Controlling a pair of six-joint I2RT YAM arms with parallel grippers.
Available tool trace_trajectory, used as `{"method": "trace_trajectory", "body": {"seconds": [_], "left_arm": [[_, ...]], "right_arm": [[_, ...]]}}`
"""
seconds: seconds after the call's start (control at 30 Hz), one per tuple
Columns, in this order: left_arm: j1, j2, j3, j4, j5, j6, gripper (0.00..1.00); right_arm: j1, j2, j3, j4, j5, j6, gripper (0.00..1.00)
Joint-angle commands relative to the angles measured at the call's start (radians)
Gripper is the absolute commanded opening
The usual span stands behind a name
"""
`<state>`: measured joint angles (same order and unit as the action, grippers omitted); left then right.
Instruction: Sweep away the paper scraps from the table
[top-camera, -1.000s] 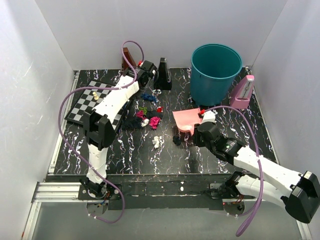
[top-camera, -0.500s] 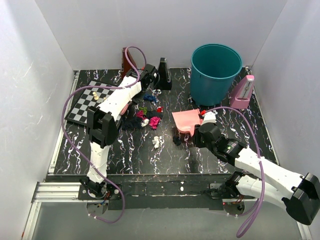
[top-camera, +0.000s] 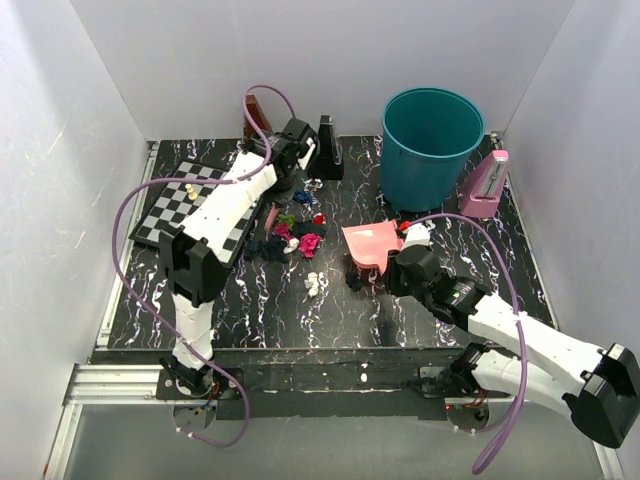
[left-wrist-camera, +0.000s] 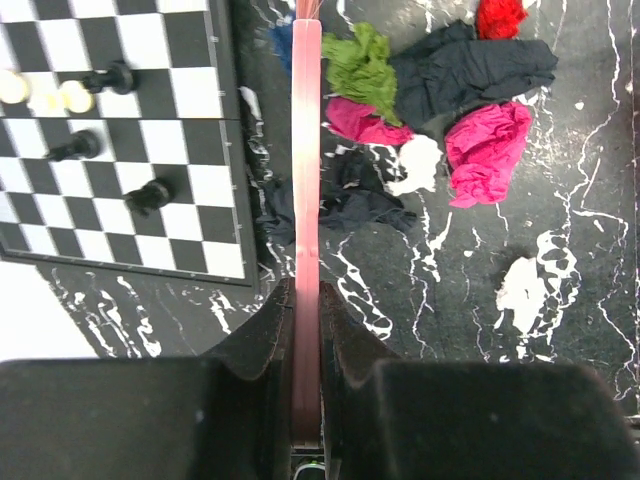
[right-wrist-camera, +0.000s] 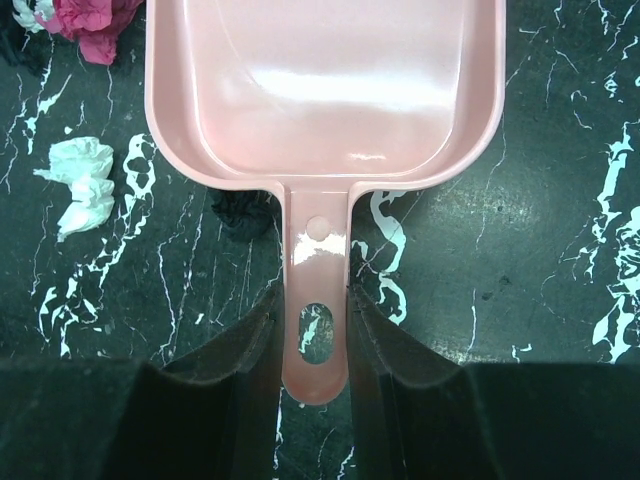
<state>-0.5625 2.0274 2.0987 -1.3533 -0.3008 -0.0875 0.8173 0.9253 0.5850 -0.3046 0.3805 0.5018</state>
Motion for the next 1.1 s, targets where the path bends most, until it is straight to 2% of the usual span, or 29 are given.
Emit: {"method": "trace_trajectory", "body": {"seconds": [0.0,0.17,0.43,0.57,0.77,1.07], "left_arm": [[0.004,-0.128,0.034,-0.155,-0.127,-0.009,0.00],[0.004,-0.092,0.031,-0.084,-0.345,0.020,0.00],[-0.017,-0.024,0.000,0.232,-0.469,0.244,0.00],[-0.037,-0.035,-0.047,0.405,-0.428,0.342,0.00],[-0.080,-0.044,-0.233,0.701,-0.411,0.636,0.00],[-0.108,0.057,-0.220,0.715,-0.284,0.765,0.00]], "right_arm": [[-0.006,0.000,0.012,0.058,-0.012,0.015,0.07],[-0.006,0.012,0.015,0.058,-0.019,0.017,0.07],[-0.007,0.023,0.029,0.058,-0.011,0.018,0.07],[-0.006,0.033,0.033,0.056,-0.012,0.017,0.07],[-0.007,0.033,0.041,0.047,-0.005,0.011,0.07],[-0.007,0.004,0.042,0.041,0.009,0.003,0.07]]}}
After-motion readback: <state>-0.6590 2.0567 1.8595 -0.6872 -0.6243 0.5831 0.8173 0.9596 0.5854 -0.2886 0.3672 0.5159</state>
